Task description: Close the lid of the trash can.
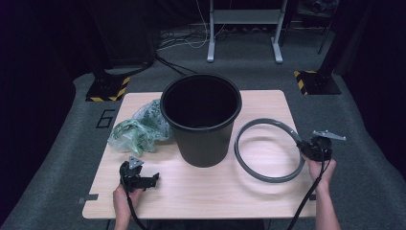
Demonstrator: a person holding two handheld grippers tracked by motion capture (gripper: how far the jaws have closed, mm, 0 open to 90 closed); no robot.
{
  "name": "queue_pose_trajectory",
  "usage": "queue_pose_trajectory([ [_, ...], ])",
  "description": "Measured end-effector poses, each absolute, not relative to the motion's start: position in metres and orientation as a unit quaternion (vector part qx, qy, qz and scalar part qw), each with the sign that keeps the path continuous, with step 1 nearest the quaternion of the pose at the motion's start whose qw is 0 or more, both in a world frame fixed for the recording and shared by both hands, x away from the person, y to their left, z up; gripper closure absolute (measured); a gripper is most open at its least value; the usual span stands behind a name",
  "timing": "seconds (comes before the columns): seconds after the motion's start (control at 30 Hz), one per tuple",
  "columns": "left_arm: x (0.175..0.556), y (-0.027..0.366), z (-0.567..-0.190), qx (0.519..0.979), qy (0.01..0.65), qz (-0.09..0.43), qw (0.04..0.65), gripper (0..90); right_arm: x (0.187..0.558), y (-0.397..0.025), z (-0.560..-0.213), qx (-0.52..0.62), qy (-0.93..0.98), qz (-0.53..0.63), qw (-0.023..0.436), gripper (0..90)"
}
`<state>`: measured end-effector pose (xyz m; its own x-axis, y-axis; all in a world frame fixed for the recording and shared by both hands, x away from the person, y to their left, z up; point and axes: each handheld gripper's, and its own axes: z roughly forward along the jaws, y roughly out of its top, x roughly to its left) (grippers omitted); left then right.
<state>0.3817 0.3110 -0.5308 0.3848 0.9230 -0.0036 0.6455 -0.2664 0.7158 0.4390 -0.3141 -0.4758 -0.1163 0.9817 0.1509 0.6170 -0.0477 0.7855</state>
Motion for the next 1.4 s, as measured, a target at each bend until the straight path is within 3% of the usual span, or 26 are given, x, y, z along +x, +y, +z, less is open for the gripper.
queue_pose_trajectory([
  [1.4,0.382,0.311,-0.531,0.766,0.512,0.214,0.324,0.7,0.453,-0.319,-0.403,0.608,0.641,0.393,0.255,78.6],
])
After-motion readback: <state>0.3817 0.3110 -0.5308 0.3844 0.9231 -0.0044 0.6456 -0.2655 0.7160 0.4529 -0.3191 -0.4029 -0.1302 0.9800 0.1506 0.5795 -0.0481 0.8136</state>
